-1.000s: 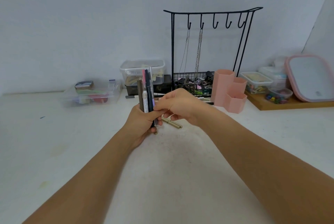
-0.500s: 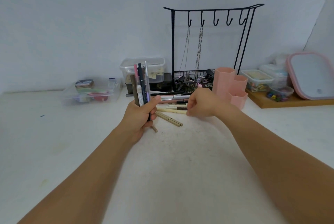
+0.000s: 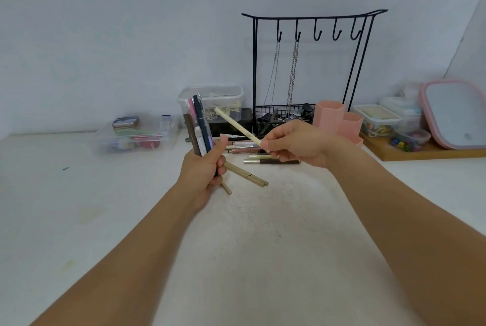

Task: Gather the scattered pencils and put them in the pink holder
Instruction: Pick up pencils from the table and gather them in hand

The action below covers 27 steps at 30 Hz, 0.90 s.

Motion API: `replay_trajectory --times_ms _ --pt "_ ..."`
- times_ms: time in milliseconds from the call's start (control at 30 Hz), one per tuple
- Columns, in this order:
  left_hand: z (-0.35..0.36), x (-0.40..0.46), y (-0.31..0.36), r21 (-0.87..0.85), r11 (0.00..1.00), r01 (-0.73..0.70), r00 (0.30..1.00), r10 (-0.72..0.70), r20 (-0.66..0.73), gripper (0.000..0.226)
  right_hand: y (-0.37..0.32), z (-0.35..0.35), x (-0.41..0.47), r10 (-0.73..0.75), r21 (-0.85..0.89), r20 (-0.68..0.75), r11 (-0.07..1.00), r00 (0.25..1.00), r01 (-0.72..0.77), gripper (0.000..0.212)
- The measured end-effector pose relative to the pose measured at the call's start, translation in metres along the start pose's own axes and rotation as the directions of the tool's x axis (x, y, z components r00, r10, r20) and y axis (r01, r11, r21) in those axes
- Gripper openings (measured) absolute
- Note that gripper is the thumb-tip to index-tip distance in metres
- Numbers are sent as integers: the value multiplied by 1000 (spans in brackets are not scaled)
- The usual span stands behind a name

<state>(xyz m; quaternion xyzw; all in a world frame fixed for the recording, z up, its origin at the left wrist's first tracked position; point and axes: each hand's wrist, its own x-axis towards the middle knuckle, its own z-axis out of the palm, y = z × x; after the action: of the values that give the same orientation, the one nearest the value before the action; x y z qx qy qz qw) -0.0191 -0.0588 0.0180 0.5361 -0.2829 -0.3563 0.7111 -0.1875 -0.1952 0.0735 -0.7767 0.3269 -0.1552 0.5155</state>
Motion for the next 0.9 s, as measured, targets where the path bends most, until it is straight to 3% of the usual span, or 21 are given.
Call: replay_trajectory --times_ms 133,267,400,633,800,900 --pt "2 -3 1 -36 999 -27 998 29 61 21 -8 8 -4 19 155 116 987 993 -37 11" --pt "5 -5 2 -81 996 -41 994 50 101 37 -12 27 -4 -3 409 116 911 993 -45 9" --pt "8 -7 1 -78 995 -61 990 70 125 33 -14 58 -4 -83 467 71 883 994 41 8" --pt "12 -9 -2 -56 997 -49 999 50 13 22 -8 83 -6 -201 157 -251 957 947 244 12" --pt "15 -11 -2 40 998 -41 998 42 -40 15 -9 89 -10 -263 -6 -280 962 923 273 15" --pt "15 -11 -4 58 998 -37 998 40 -42 17 -9 88 -5 -309 -256 -245 935 919 246 24"
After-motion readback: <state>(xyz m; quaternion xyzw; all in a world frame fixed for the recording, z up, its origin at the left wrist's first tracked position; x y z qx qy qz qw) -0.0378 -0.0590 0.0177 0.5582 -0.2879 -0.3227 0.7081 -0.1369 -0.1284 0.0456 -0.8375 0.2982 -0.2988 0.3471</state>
